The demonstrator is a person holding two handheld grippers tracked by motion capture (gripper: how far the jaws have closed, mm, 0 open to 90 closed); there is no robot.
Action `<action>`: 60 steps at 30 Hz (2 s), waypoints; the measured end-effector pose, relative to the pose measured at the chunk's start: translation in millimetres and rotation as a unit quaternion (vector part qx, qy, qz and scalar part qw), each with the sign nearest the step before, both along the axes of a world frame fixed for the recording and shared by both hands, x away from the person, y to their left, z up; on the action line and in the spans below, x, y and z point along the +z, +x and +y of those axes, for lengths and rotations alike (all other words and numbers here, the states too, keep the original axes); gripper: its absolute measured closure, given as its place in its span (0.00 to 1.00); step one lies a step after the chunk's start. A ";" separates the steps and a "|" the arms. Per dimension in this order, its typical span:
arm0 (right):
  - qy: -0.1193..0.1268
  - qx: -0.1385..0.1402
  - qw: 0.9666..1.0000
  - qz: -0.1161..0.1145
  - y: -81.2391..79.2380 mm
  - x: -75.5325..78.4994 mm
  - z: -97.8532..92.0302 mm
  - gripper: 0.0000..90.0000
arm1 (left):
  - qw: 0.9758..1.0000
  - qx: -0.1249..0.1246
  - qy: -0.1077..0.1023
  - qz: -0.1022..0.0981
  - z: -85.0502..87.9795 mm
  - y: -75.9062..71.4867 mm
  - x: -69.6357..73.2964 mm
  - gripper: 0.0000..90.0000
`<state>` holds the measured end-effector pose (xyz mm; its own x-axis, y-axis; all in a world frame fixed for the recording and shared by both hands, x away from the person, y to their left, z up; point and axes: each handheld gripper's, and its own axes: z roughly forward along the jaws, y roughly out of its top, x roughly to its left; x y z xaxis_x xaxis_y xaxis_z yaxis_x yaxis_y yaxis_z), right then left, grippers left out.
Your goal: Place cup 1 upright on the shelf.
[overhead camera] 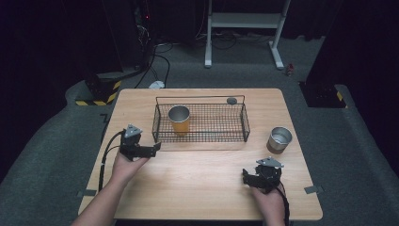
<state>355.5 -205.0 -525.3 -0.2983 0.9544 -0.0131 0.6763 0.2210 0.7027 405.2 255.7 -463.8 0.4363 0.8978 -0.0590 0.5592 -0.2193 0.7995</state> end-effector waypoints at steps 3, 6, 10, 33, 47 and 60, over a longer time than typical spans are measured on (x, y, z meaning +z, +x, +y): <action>0.000 0.000 1.000 0.000 0.0 0.0 0.0 0.11 | 1.000 0.000 0.000 0.005 3.2 -4.3 -4.6 0.01; -0.001 0.000 1.000 0.000 0.0 0.0 0.0 0.11 | 1.000 -0.002 0.001 0.011 7.7 -9.2 -10.7 0.01; -0.001 0.001 1.000 -0.001 0.0 -0.1 -0.2 0.11 | 1.000 -0.006 0.008 0.024 14.8 -15.0 -19.1 0.01; 0.001 -0.004 1.000 0.001 -0.4 0.2 0.4 0.12 | 0.993 -0.056 0.078 0.073 25.0 -52.5 -61.9 0.00; 0.005 -0.001 1.000 -0.001 -0.8 1.6 -2.5 0.15 | 0.996 -0.041 0.061 0.048 28.5 -61.3 -66.9 0.00; 0.008 -0.004 0.999 -0.042 -4.5 12.1 -7.2 0.15 | 0.996 -0.041 0.061 0.048 28.8 -61.2 -66.9 0.00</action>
